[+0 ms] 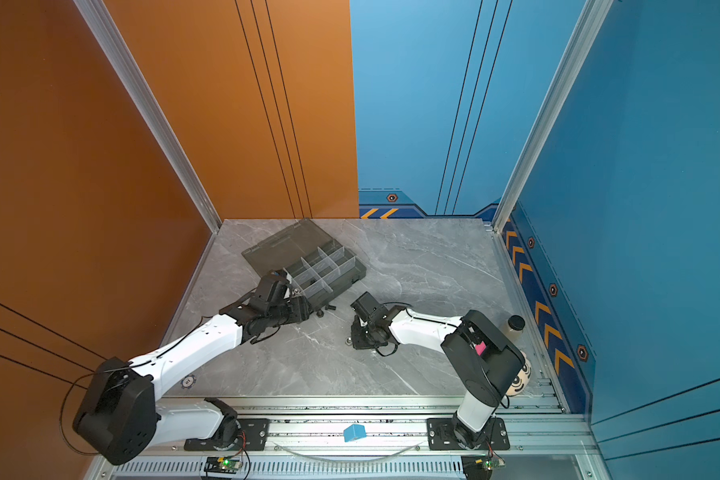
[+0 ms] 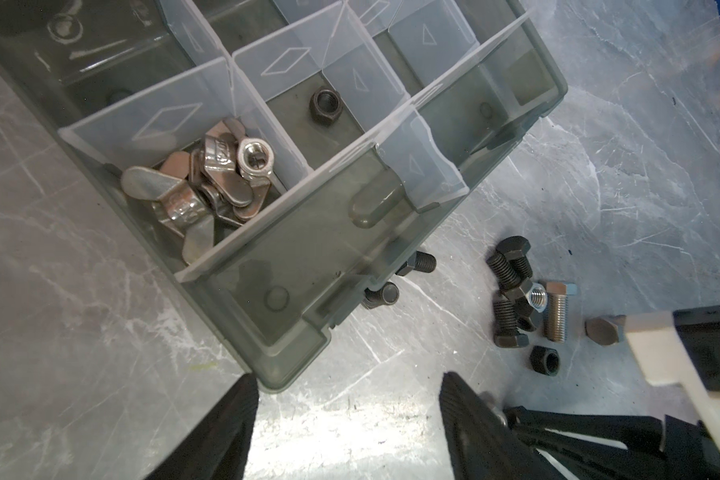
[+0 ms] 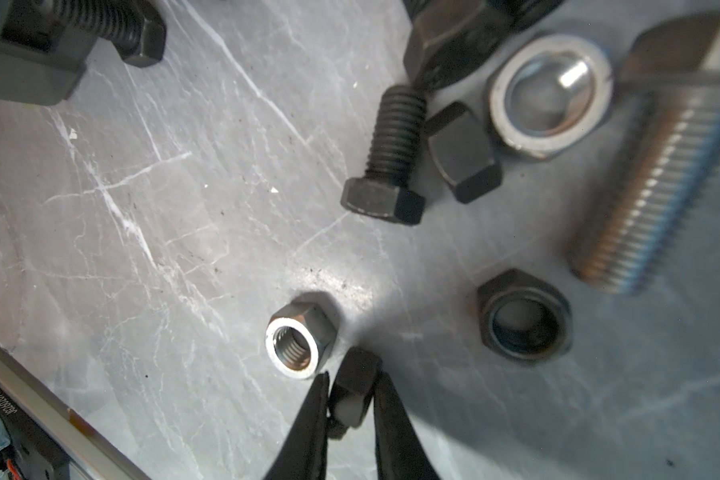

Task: Sort the screws and nuts into containers
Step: 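Lower the right gripper toward the silver hex nut beside a black nut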

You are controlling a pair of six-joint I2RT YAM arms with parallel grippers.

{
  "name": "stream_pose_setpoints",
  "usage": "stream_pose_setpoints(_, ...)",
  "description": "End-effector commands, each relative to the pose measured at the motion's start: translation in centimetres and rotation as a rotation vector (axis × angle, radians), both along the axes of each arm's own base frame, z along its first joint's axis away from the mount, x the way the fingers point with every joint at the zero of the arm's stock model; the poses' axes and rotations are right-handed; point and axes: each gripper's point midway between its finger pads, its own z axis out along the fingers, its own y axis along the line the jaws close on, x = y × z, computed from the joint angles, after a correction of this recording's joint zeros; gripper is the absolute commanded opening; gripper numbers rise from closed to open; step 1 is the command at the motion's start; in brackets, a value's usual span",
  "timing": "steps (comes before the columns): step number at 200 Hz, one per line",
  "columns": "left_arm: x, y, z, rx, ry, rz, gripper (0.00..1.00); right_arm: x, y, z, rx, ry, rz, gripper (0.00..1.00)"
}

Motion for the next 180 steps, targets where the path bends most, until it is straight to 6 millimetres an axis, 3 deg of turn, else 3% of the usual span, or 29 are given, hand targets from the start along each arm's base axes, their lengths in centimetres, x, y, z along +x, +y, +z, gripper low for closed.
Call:
stream_pose_setpoints(1,-0.2,0.3,0.2,-0.01,-0.006,0.011,0.72,0.2,-0.7,-0.6,-0.023,0.002,-0.023,0.19)
stream_pose_setpoints(72,-0.2,0.3,0.0,-0.013,-0.003,0.011,0.72,0.5,-1.3,-0.3,-0.005,-0.007,-0.045,0.08)
stream_pose_setpoints(139,0.0,0.2,-0.1,-0.02,-0.002,0.009,0.72,0.6,-1.4,-0.5,0.004,0.0,-0.049,0.06)
stream_pose_setpoints(180,-0.1,0.2,0.0,-0.025,0.0,0.008,0.72,1.2,-0.6,0.9,0.062,-0.026,-0.03,0.04)
